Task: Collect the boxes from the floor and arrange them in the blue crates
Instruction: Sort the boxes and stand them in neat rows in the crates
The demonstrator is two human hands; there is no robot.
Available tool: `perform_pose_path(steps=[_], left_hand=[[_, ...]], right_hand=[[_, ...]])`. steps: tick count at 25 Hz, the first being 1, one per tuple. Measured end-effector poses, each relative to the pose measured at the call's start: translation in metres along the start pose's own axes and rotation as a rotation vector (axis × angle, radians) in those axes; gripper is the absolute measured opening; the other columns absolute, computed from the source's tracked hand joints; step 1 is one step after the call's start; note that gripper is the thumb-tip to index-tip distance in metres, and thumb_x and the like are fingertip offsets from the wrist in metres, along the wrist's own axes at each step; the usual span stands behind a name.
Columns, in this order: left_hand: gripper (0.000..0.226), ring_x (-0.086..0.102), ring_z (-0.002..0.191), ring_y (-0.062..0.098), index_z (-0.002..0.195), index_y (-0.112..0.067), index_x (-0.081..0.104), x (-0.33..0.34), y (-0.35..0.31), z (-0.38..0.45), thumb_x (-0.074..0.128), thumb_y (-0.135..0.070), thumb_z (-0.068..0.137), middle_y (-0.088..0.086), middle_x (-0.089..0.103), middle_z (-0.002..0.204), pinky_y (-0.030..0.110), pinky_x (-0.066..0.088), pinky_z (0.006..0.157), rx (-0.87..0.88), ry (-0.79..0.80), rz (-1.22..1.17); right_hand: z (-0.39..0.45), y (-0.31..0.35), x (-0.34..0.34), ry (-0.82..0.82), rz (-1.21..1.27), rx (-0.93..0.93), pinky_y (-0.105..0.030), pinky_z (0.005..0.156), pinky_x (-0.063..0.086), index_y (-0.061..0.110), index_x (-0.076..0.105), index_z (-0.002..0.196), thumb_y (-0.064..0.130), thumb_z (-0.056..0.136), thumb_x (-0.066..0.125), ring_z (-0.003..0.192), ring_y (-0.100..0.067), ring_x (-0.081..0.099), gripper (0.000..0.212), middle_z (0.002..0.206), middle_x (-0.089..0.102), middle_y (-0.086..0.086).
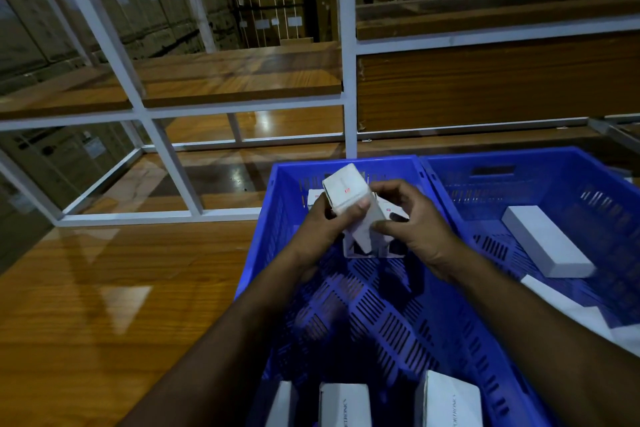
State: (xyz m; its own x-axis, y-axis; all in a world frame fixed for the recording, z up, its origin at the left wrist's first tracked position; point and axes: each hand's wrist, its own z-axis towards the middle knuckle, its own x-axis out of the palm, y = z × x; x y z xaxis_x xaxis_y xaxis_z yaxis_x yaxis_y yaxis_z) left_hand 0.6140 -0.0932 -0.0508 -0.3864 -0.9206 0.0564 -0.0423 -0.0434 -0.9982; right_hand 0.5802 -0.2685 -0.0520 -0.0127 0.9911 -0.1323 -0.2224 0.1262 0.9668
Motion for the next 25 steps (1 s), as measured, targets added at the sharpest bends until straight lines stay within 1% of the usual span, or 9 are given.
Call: perform_pose_path(steps=[3,6,9,12,14,16,18,22,25], left_hand=[[0.055,0.063,0.121,0.028,0.138,-0.018,0.054,-0.004,-0.003,0.0,0.073,-0.031,0.088,0.011,0.067,0.131,0.049,0.053,0.101,-0.033,0.057,-0.148],[0.054,0.063,0.121,0.03,0.134,-0.017,0.059,-0.004,-0.01,-0.002,0.062,-0.046,0.088,0.015,0.068,0.129,0.045,0.056,0.097,-0.124,0.033,-0.273],[0.045,0.063,0.117,0.032,0.137,-0.007,0.056,-0.01,-0.009,0.004,0.057,-0.026,0.097,0.021,0.063,0.134,0.042,0.054,0.095,-0.194,-0.015,-0.39],[0.06,0.064,0.111,0.03,0.139,0.001,0.052,-0.014,-0.005,0.008,0.058,-0.011,0.081,0.024,0.06,0.136,0.037,0.057,0.092,-0.157,0.014,-0.54],[0.063,0.064,0.114,0.032,0.135,0.0,0.054,-0.016,0.0,0.012,0.06,-0.007,0.073,0.024,0.061,0.134,0.04,0.055,0.094,-0.114,0.039,-0.577],[0.054,0.067,0.107,0.032,0.126,-0.001,0.056,-0.015,0.003,0.015,0.067,-0.004,0.072,0.021,0.065,0.126,0.04,0.061,0.083,-0.068,-0.038,-0.42],[0.044,0.067,0.094,0.021,0.112,-0.007,0.053,-0.013,0.006,0.012,0.08,-0.008,0.078,0.013,0.065,0.113,0.031,0.057,0.071,-0.014,-0.179,-0.045],[0.07,0.057,0.099,0.005,0.112,-0.029,0.046,-0.009,0.011,0.001,0.094,-0.039,0.062,-0.01,0.055,0.112,0.029,0.055,0.082,0.163,-0.193,0.63],[0.084,0.059,0.104,0.009,0.117,-0.032,0.046,-0.009,0.016,0.003,0.091,-0.056,0.05,-0.011,0.056,0.117,0.038,0.057,0.084,0.18,-0.24,0.722]], right_hand=[[0.001,0.003,0.0,-0.014,-0.071,-0.067,-0.01,0.083,0.051,0.026,0.066,0.119,-0.012,0.084,0.065,0.127,-0.001,0.047,0.052,0.138,0.052,0.007],[0.003,0.001,-0.002,-0.026,-0.09,-0.103,-0.013,0.091,0.05,0.023,0.07,0.119,-0.009,0.084,0.068,0.132,-0.003,0.044,0.047,0.143,0.05,0.007],[0.005,0.0,-0.002,-0.136,-0.018,-0.079,-0.011,0.085,0.051,0.03,0.057,0.13,-0.001,0.084,0.072,0.131,-0.006,0.045,0.058,0.146,0.045,0.005],[0.009,-0.006,-0.003,-0.243,0.197,0.066,-0.028,0.095,0.052,0.031,0.047,0.138,0.013,0.082,0.077,0.128,-0.009,0.049,0.066,0.143,0.046,0.006],[0.011,-0.012,-0.005,-0.194,0.404,0.235,-0.036,0.091,0.057,0.02,0.047,0.139,0.019,0.085,0.075,0.117,-0.019,0.062,0.061,0.139,0.055,-0.004],[0.011,-0.014,-0.004,-0.143,0.404,0.323,-0.033,0.078,0.06,0.01,0.053,0.131,0.022,0.089,0.071,0.105,-0.024,0.069,0.047,0.129,0.064,-0.014],[0.011,-0.018,-0.004,-0.172,0.283,0.285,-0.03,0.073,0.06,0.013,0.057,0.124,0.02,0.088,0.072,0.105,-0.025,0.069,0.039,0.124,0.066,-0.012],[0.011,-0.022,-0.006,-0.206,-0.123,0.085,-0.038,0.088,0.058,0.032,0.055,0.123,0.021,0.077,0.084,0.114,-0.015,0.061,0.056,0.128,0.06,0.004],[0.009,-0.018,-0.003,-0.196,-0.142,0.028,-0.035,0.089,0.057,0.031,0.053,0.126,0.017,0.076,0.085,0.114,-0.01,0.058,0.062,0.126,0.058,0.008]])
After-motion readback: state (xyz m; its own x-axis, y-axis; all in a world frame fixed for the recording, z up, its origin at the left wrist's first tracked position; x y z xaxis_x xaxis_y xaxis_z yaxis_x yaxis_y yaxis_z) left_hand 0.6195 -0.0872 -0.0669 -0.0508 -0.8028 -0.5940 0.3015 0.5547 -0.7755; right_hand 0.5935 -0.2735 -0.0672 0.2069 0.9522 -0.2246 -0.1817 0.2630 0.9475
